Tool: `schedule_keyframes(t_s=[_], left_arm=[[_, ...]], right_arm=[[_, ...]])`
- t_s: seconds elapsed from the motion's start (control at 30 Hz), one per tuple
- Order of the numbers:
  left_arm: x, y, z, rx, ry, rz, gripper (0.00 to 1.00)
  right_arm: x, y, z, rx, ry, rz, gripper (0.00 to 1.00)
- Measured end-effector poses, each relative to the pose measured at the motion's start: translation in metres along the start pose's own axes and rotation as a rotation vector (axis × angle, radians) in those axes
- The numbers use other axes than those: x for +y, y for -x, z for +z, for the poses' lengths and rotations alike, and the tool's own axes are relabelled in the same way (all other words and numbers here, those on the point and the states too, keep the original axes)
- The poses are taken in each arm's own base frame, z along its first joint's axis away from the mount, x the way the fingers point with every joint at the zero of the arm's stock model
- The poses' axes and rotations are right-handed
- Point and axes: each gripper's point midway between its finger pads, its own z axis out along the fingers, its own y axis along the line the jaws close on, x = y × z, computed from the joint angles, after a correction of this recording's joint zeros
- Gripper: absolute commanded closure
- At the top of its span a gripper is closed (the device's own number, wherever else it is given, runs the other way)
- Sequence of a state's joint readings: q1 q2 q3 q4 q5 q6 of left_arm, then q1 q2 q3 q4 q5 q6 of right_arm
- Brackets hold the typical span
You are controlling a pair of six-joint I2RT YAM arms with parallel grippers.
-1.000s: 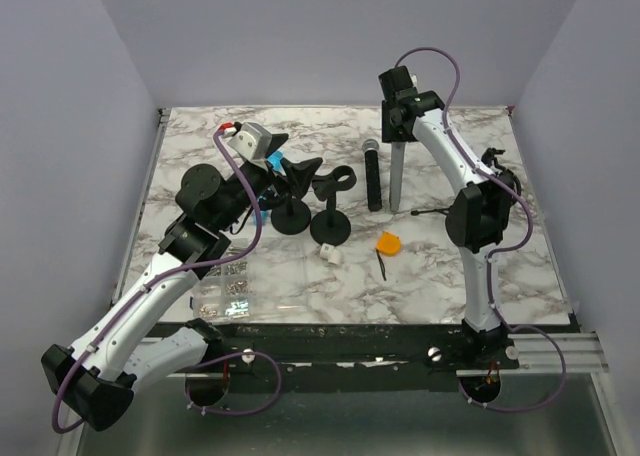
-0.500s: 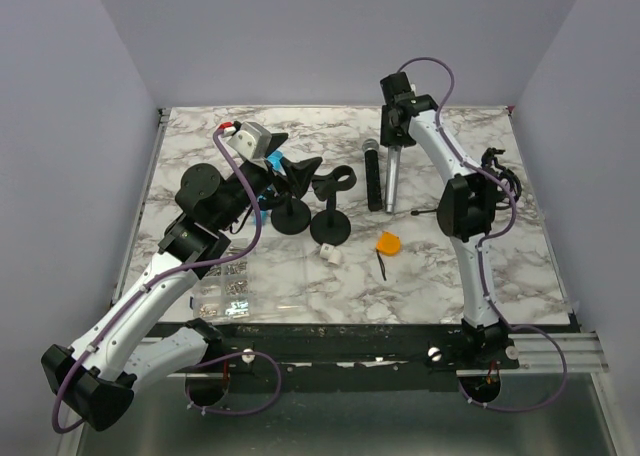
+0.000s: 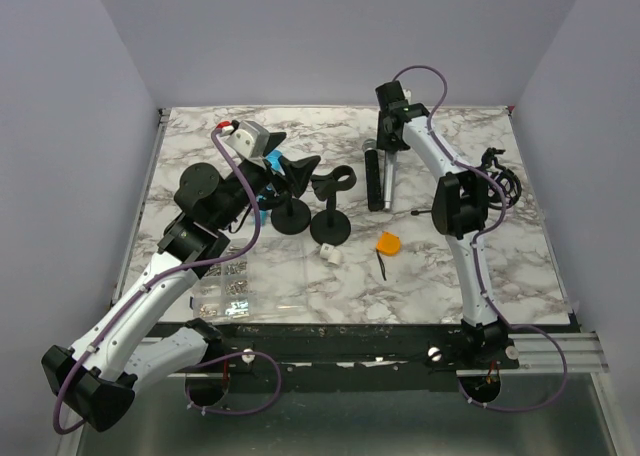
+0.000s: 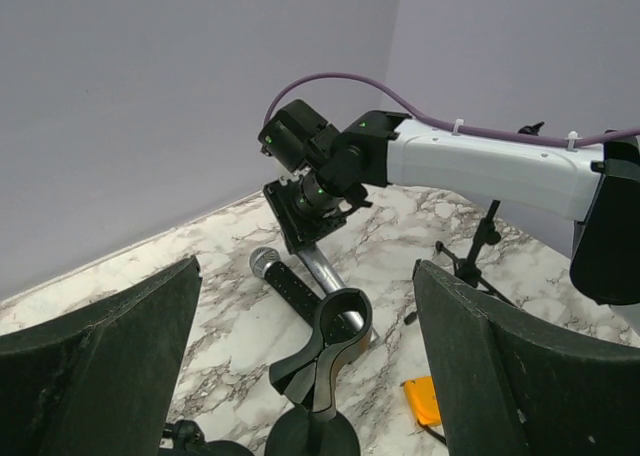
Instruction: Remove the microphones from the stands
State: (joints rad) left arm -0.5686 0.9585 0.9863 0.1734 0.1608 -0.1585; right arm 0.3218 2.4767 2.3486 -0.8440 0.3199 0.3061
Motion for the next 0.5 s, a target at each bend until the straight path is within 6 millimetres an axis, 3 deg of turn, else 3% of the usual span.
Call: schedule_keyframes(t_s=[0.2,0.5], left_arm=[[0.002,0.0,0.0,0.0,0.006,-0.004,0.14],[0.007,0.001,-0.001,-0.001,0.017,-0.013,0.14]], right_arm=[[0.002,-0.021,0.029,0.04,-0.019,-0.015,0.57],[0.004,-0.02,0.03,0.034,-0.017,-0.015,0.18]])
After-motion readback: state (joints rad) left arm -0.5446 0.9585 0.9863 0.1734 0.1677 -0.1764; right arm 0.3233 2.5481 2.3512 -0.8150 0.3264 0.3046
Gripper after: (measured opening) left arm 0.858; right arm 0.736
